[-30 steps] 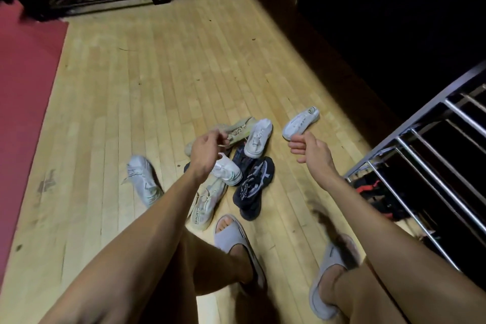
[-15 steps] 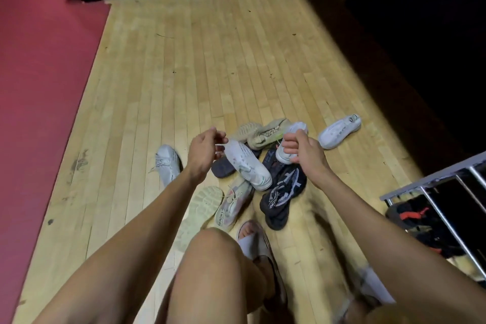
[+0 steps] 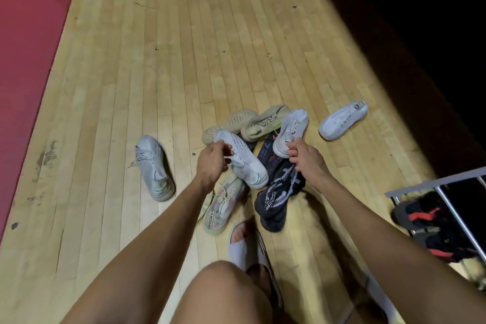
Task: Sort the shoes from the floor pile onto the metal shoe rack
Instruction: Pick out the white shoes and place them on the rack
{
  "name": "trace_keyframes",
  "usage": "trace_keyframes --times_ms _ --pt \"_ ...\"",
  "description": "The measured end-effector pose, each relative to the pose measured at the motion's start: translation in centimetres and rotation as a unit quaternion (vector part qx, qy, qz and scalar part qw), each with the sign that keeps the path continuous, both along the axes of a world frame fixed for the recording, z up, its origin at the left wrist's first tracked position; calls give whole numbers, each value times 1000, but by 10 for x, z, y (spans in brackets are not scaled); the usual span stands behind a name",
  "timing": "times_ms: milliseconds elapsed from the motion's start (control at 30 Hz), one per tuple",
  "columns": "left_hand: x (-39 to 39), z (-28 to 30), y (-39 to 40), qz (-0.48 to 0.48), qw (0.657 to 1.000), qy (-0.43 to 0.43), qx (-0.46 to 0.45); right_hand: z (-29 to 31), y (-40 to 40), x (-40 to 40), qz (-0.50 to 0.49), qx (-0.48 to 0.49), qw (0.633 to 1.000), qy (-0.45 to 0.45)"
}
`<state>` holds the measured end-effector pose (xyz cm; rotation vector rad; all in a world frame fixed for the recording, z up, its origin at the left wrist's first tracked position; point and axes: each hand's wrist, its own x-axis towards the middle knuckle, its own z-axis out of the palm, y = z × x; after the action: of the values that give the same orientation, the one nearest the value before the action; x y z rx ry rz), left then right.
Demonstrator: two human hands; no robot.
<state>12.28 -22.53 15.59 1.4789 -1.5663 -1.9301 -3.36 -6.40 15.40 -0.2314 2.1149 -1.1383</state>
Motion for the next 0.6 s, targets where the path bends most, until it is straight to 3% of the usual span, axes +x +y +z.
trace_keyframes --times_ms 267,400,600 --pt "-50 -27 -15 -47 998 -45 -6 -19 0 -49 -23 27 999 -3" --pt "-75 -34 -17 -148 987 -56 -29 -42 8 -62 -32 36 999 -24" --pt "-104 -49 -14 -297 944 -136 -48 -79 22 -87 -59 54 996 -49"
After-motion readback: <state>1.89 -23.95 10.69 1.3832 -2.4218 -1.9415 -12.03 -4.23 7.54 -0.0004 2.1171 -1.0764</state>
